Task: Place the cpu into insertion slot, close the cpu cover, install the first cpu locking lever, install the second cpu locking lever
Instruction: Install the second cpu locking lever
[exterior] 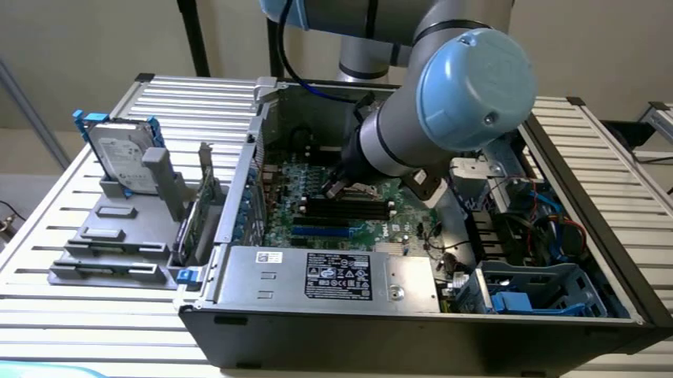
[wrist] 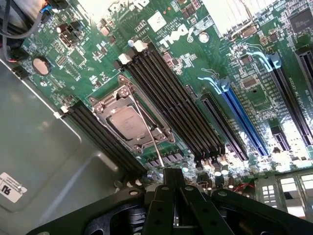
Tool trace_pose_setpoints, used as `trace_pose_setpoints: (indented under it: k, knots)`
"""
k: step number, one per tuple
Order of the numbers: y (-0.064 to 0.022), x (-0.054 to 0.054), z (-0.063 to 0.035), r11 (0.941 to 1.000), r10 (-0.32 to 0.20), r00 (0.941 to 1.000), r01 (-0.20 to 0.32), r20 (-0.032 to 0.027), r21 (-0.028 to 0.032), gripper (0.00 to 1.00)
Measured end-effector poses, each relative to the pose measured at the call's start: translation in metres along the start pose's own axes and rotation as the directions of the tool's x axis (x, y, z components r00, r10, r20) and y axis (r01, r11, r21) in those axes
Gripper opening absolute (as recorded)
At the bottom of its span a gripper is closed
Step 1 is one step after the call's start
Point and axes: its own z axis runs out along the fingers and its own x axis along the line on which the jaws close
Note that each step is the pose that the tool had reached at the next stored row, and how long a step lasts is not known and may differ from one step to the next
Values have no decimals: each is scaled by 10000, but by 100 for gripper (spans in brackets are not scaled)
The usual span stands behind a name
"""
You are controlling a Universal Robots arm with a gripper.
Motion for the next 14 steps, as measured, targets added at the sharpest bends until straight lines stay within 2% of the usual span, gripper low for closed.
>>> trace_pose_setpoints:
  k: [1, 3, 5, 8, 10, 12, 14]
  knots:
    - [-14, -3, 17, 10000, -28, 10000, 28, -13, -58, 11]
    - [-33, 2, 52, 9999, -64, 10000, 64, -34, -130, 11]
    - [-46, 21, 90, 9998, -82, 10000, 81, -43, -173, 11]
    - [-63, 67, 153, 9997, -91, 10000, 90, -26, -230, 11]
    - [-66, 80, 176, 9995, -87, 10000, 88, 28, -315, 11]
    - [-63, 82, 188, 9989, -67, 9999, 73, 144, -457, 11]
    - [-64, 85, 208, 9984, -57, 9997, 69, 220, -566, 11]
